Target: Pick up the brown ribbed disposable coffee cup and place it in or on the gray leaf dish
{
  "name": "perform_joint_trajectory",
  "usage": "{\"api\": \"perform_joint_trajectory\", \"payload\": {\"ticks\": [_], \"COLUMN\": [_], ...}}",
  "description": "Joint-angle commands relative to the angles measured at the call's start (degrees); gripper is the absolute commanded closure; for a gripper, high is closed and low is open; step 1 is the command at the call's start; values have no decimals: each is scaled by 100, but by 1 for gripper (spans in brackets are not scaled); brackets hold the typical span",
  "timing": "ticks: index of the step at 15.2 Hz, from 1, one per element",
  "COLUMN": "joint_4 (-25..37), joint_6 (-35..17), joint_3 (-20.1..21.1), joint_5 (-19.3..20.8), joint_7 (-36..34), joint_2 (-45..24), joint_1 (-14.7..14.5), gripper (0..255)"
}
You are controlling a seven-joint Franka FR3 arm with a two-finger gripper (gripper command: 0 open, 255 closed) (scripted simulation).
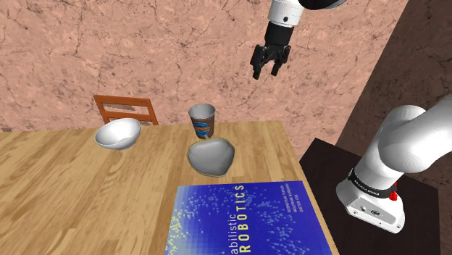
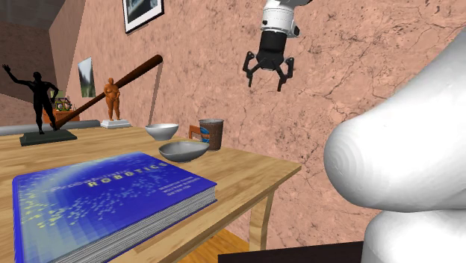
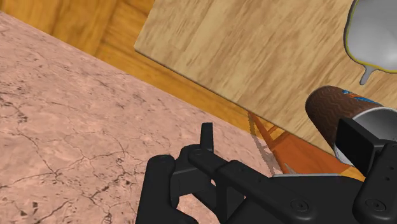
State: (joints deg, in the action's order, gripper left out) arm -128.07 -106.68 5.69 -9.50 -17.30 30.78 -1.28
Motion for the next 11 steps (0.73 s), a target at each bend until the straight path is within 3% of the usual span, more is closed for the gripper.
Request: {"api": "perform_joint_trajectory", "payload": {"ticks": [1,11], "joint_4": [193,1458], "joint_6": [-140,-697], "joint_3": [122,750], "joint_5": [-15,186], "joint_7": [-176,-1265], "joint_2": [-397,-2540], "joint_1": [-5,-127], "gripper": [0,0]}}
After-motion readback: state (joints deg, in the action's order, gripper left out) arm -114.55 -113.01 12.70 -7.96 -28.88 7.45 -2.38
